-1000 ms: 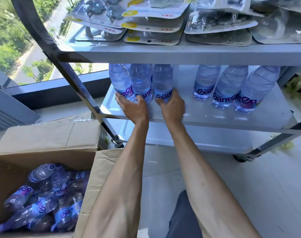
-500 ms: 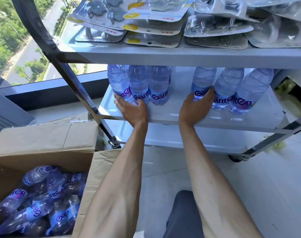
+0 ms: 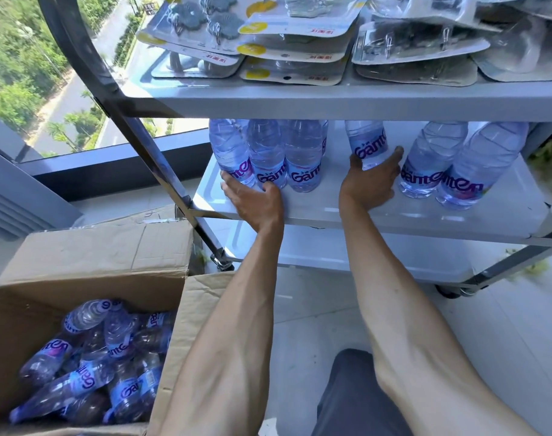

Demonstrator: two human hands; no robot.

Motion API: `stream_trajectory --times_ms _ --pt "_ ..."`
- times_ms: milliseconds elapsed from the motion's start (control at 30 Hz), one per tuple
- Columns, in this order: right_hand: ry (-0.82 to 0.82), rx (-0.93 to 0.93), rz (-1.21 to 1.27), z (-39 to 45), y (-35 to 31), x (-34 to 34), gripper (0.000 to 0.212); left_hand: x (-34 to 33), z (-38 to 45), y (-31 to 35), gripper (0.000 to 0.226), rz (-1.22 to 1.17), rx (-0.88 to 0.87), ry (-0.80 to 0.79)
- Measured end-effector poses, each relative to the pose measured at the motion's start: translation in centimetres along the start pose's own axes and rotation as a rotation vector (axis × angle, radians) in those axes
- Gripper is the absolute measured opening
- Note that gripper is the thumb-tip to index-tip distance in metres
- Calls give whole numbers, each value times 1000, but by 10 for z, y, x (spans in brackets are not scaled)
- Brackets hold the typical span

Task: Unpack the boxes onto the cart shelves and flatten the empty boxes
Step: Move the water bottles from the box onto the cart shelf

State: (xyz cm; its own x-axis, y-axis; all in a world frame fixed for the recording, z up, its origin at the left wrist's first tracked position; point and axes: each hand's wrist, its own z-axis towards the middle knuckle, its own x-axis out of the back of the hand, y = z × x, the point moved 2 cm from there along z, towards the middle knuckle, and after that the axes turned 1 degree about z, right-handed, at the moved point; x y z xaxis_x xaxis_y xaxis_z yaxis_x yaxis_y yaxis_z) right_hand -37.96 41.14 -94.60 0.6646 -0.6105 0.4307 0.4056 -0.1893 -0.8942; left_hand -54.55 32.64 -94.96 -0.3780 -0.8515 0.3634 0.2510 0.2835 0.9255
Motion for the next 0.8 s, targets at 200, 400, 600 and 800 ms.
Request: stream_trajectory --times_ms 200,400,600,800 --pt "-40 134 -172 -1 -4 -2 57 -5 0 -1 90 32 14 16" --pt "16 15 -116 -12 -1 9 60 -3 0 -2 90 15 -3 8" --pt "-80 48 -262 -3 -17 10 66 -1 0 -1 89 4 7 -6" --pt "-359 30 -303 5 -32 2 90 -4 1 -2 90 26 10 8"
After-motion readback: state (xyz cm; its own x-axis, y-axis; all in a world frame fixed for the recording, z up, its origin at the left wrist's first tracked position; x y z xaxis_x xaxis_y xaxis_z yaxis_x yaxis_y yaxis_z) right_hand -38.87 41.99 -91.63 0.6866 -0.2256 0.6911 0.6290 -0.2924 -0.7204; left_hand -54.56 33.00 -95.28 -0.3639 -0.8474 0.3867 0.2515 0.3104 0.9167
